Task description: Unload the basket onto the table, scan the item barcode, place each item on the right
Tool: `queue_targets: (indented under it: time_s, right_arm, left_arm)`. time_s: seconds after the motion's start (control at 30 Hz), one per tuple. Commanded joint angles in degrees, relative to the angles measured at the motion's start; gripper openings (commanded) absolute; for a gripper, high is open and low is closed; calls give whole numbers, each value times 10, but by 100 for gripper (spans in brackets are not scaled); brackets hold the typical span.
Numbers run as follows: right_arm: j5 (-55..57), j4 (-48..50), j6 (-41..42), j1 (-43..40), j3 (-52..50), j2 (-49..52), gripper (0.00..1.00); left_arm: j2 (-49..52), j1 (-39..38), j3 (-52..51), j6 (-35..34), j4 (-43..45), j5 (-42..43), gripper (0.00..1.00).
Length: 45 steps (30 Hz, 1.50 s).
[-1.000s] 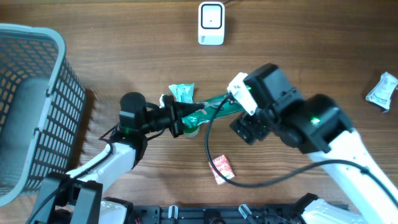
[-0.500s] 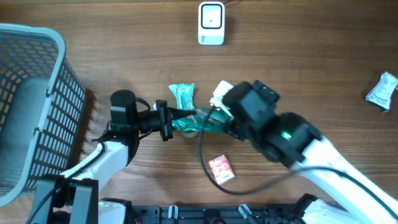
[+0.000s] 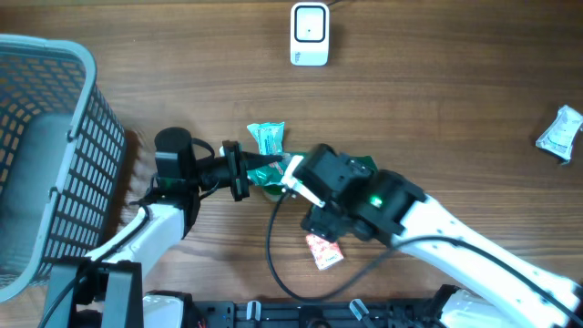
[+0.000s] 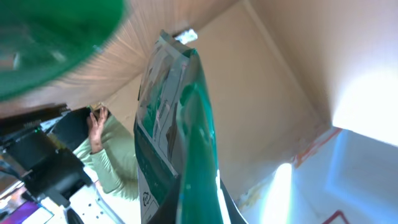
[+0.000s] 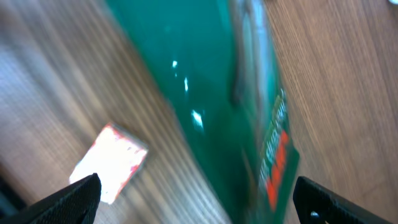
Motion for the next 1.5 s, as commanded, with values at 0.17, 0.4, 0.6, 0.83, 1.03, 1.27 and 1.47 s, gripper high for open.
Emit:
queue_targets:
  time_s: [0.17,0.4,0.6,0.83,1.03,1.27,1.47]
  right_arm:
    - [77,87,0,-60,-11,58,4]
    - [-276,79,42,-195,-9,-63,5]
    - [-563,49,178,-330,-9,-69,4]
    - [-572,47,205,-342,-9,-68,4]
    - [-599,52,205,-342,-9,-69,4]
    - [-598,49,203,-342,-9,-70,4]
    - [-548,49,203,-342,-9,-70,4]
  left_arm:
    - [1,16,33,-90,2,96,4]
    - [1,58,33,-89,2,11,100]
    - [1,58,33,-87,2,-23,100]
    - [-5,54,35,-58,261,-70,99]
    - [-56,52,137,126,436,-67,99]
    - [-184,51,377,562,-107,-106,99]
    - [-322,51,547,880,-510,-401,99]
